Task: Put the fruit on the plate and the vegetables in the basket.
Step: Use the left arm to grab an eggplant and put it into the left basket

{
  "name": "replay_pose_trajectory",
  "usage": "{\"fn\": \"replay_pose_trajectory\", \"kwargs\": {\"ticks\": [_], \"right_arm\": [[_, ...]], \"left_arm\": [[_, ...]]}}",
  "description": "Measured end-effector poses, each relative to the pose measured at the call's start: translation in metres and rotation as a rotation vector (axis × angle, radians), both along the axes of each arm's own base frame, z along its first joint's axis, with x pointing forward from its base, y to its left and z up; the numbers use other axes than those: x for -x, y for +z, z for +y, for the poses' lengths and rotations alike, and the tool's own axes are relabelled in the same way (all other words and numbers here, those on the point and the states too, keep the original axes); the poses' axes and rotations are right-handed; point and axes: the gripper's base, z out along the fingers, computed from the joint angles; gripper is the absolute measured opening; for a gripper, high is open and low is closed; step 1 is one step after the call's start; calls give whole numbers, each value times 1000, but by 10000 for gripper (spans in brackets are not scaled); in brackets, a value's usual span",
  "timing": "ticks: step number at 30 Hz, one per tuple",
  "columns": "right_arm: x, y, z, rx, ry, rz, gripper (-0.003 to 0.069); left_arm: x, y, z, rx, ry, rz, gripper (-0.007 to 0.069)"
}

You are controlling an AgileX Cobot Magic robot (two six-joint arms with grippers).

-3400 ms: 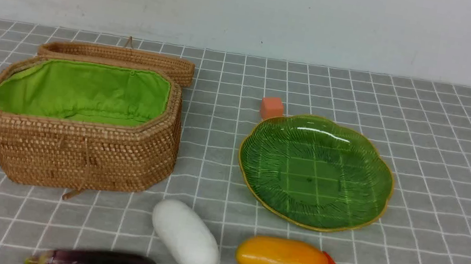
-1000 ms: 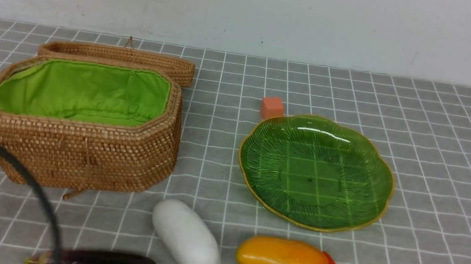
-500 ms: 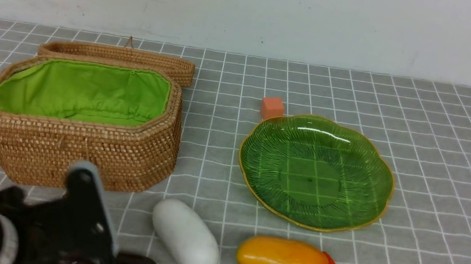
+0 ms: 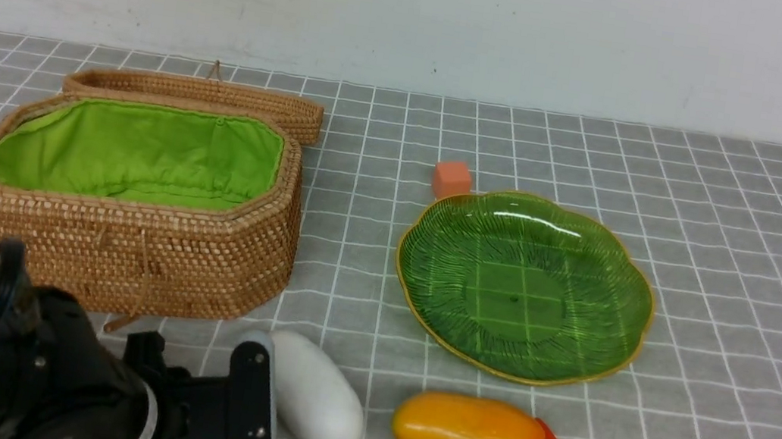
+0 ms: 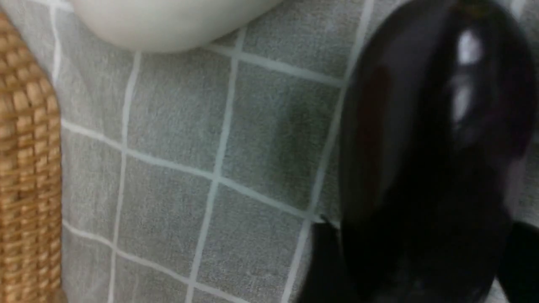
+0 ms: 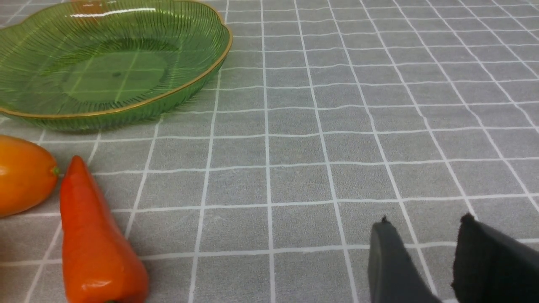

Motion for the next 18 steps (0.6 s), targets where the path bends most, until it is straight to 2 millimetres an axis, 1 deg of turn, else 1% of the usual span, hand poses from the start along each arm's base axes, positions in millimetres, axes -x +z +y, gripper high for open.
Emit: {"fn": "replay_pose_trajectory", "kwargs": {"ticks": [1,2,3,5,6,7,8,9,10,11,12,13,14,15,16,17,18], "right_arm": [[0,0,0,0,0,0,241],[0,0,0,1,0,0,241],[0,0,0,1,0,0,241],[0,0,0,0,0,0,241],[0,0,0,0,0,0,241],[0,0,0,0,0,0,241],[0,0,0,0,0,0,241],[0,0,0,-1,0,0,241],[0,0,0,-1,0,0,241],[0,0,0,-1,0,-1,241],[0,0,0,-1,0,-1,241],[0,0,0,-1,0,-1,241],[0,0,0,-1,0,-1,241],[0,0,0,-1,0,-1,241],[0,0,0,-1,0,-1,241],[0,0,0,-1,0,-1,241],[0,0,0,-1,0,-1,241]], "left_arm": [[-1,0,0,-3,12,6,436],[-1,1,0,-4,14,6,414],[-3,5,0,-23,37,18,353],[-5,14,2,-49,52,22,362],[-6,23,3,-76,67,25,364],[-6,26,4,-78,69,21,364],[-8,43,7,-113,94,17,364],[-9,54,9,-119,114,9,364],[-10,55,10,-124,117,10,364],[-13,75,17,-142,153,8,364],[-15,81,18,-134,164,-1,364],[-19,99,25,-134,190,-1,364],[-25,121,33,-112,225,1,364],[-31,136,39,-87,245,1,364],[-31,136,41,-87,248,11,364],[-42,160,53,-32,274,-17,364],[-52,176,62,20,299,-43,364]]}}
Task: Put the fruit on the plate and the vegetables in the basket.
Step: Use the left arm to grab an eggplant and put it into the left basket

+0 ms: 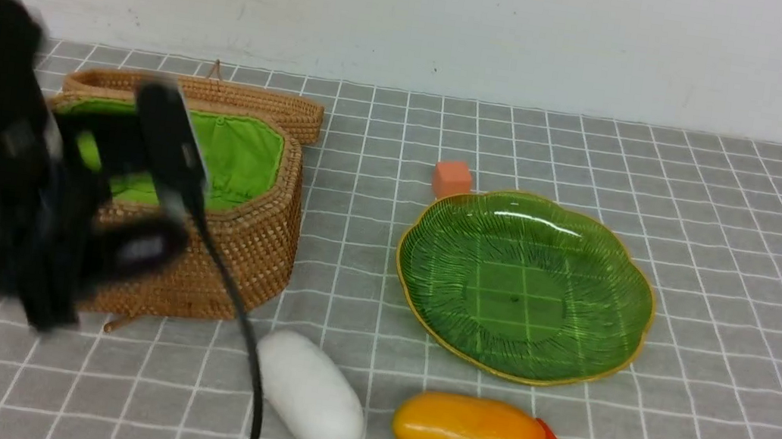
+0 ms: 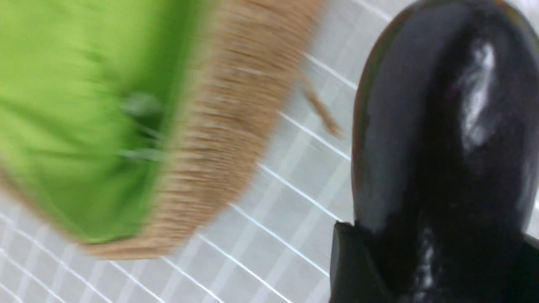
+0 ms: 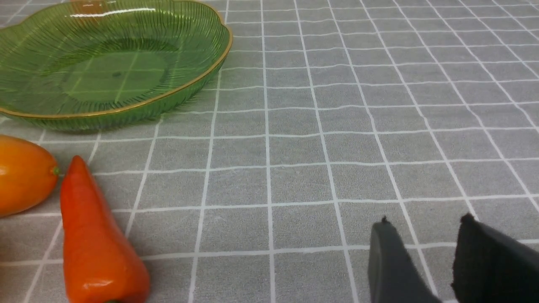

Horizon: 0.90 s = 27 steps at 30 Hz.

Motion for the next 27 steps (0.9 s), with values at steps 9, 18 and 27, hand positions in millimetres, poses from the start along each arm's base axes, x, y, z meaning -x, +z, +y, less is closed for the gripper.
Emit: {"fn": "replay_pose_trajectory", "kwargs": {"ticks": [9,18,27], "right_arm": [[0,0,0,1,0,0,241],[0,0,0,1,0,0,241],[0,0,0,1,0,0,241]], "left_arm": [[-80,17,24,-18,-63,-231,364],[-124,-39,18,-15,-4,-211,373],[-107,-23,21,83,176,-164,663]]}}
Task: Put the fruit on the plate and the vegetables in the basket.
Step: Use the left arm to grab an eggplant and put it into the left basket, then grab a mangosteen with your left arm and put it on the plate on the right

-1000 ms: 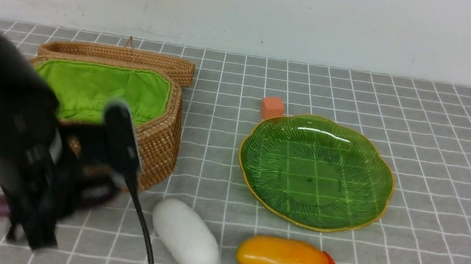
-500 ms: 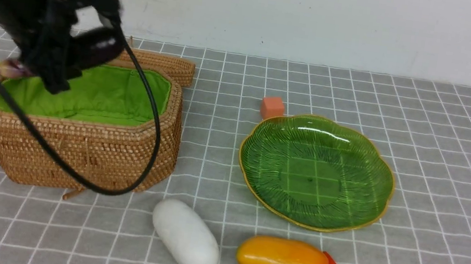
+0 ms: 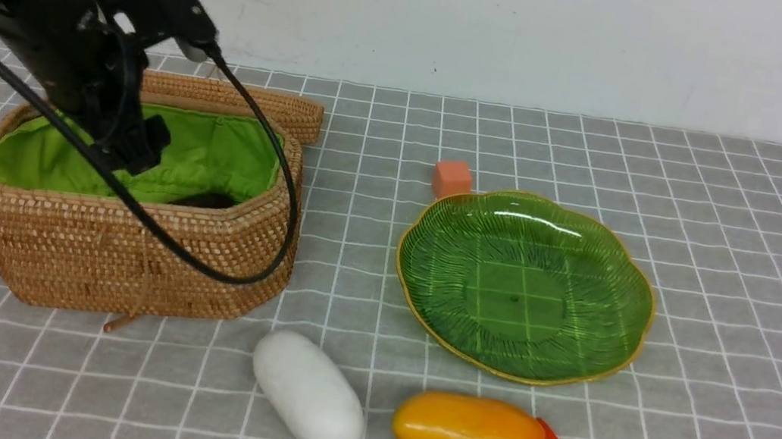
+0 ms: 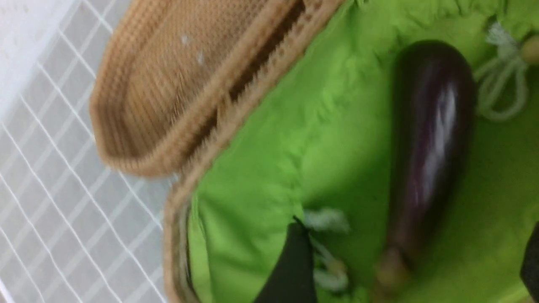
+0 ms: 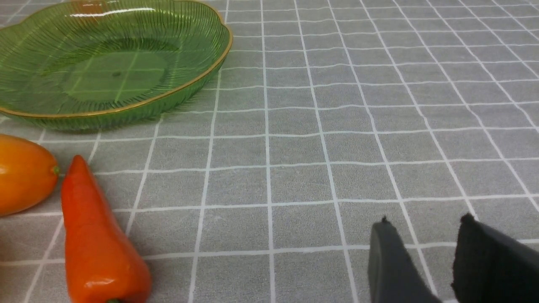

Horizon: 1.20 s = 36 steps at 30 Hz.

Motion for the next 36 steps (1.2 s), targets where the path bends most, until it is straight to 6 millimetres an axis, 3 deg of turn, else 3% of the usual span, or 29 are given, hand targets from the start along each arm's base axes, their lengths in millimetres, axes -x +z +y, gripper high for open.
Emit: {"fn": "replay_pose_trajectory", "kwargs": {"ticks": [4,7,12,14,17,18,22,31,36], "right_arm": [[0,0,0,1,0,0,241],[0,0,0,1,0,0,241],[0,0,0,0,0,0,241],[0,0,0,0,0,0,241],[0,0,0,0,0,0,241],[0,0,0,0,0,0,241],[0,0,0,0,0,0,241],[0,0,0,0,0,0,241],[0,0,0,-1,0,0,241]], "left_arm": [[21,19,-8,113,17,42,645],[65,48,-46,368,-18,163,583],[111,55,-85,455,-10,357,559],[122,44,-96,446,3,415,558],[139,12,-111,381,9,528,556],[148,-7,-113,342,27,588,556],[164,-46,-120,330,103,639,556],[159,-97,-123,412,272,583,556],[154,-125,-129,372,330,671,543]]}}
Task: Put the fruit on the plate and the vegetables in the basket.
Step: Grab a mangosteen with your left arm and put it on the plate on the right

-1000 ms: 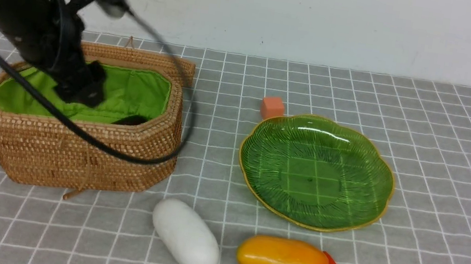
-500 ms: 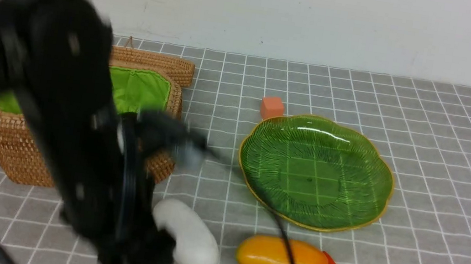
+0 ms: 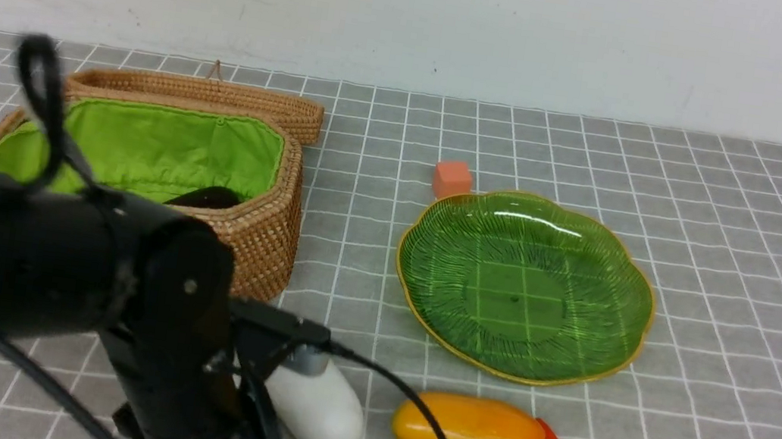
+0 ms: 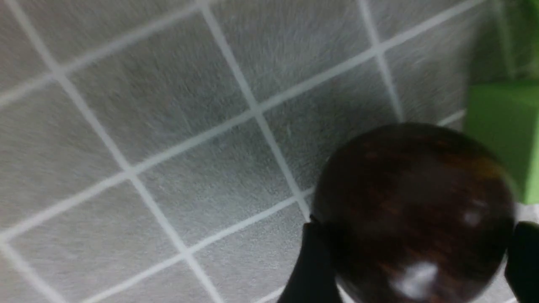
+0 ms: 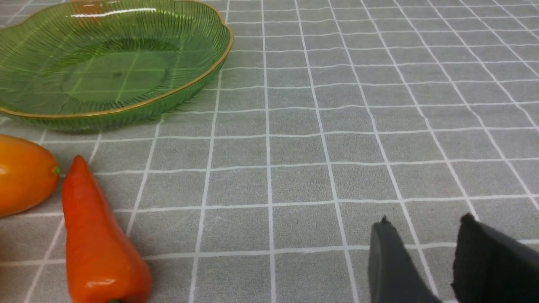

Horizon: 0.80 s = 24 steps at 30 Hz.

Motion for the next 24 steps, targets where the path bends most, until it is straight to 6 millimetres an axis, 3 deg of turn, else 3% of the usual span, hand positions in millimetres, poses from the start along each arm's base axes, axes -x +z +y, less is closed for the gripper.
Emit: {"fn": "replay_pose_trajectory", "kwargs": {"ticks": [6,12,14,18,19,20,21,22,24], "right_arm": [[0,0,0,0,0,0,241],[0,0,0,0,0,0,241],[0,0,0,0,0,0,241],[0,0,0,0,0,0,241],[0,0,0,0,0,0,241],[0,0,0,0,0,0,241],[0,0,0,0,0,0,241],[0,0,0,0,0,0,241],[0,0,0,0,0,0,241]], "left_arm": [[-2,-4,-3,-4,5,28,515],[0,4,-2,-36,-55,69,515],[-1,17,-2,-42,-96,60,515],[-14,72,-6,-11,-153,-78,514],[-14,75,-7,-8,-154,-85,514],[-21,96,-10,14,-159,-146,514],[-22,99,-11,19,-159,-154,514],[-29,119,-15,54,-157,-226,514],[-40,139,-22,106,-147,-316,514]]}}
